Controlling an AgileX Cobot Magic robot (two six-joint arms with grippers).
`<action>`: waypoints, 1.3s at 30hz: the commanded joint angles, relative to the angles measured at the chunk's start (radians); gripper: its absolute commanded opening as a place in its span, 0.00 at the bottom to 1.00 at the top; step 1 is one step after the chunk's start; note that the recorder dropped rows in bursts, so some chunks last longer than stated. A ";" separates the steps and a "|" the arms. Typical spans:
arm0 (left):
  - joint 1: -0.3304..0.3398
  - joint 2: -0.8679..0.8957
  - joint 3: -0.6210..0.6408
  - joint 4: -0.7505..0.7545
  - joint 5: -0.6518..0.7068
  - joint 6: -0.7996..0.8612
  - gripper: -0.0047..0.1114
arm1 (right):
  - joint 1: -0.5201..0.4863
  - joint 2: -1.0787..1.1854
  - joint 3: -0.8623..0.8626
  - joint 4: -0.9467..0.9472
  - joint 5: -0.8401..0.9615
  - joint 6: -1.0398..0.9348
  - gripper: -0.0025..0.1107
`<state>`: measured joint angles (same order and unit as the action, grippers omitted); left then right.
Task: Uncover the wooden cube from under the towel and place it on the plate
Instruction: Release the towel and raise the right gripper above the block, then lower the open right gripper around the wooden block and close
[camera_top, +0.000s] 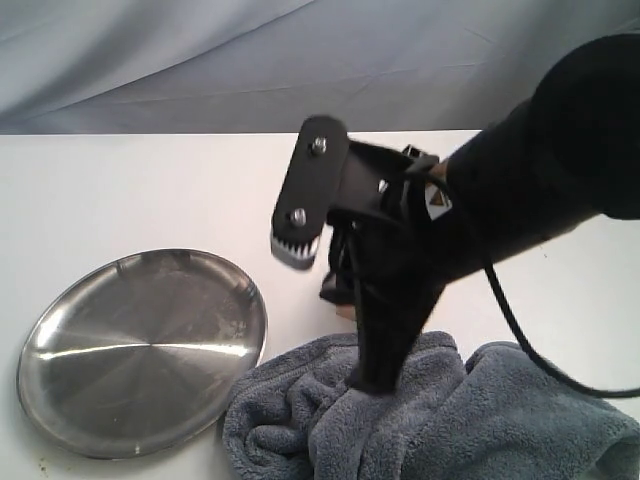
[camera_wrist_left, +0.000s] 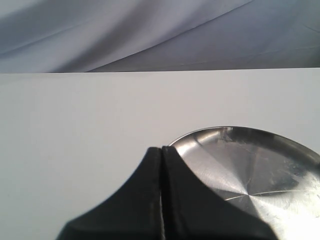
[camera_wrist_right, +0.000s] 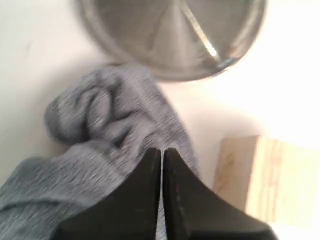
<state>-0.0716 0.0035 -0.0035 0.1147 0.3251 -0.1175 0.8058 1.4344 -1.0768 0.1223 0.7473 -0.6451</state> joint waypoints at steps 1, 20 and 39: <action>-0.003 -0.003 0.004 0.000 -0.010 -0.001 0.04 | -0.074 0.009 -0.007 -0.044 -0.223 0.120 0.04; -0.003 -0.003 0.004 0.000 -0.010 -0.001 0.04 | -0.267 0.193 -0.007 -0.019 -0.290 0.040 0.02; -0.003 -0.003 0.004 0.000 -0.010 -0.002 0.04 | -0.269 0.256 -0.007 -0.007 -0.465 0.024 0.94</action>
<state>-0.0716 0.0035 -0.0035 0.1147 0.3251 -0.1175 0.5418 1.6814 -1.0783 0.1262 0.2813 -0.6124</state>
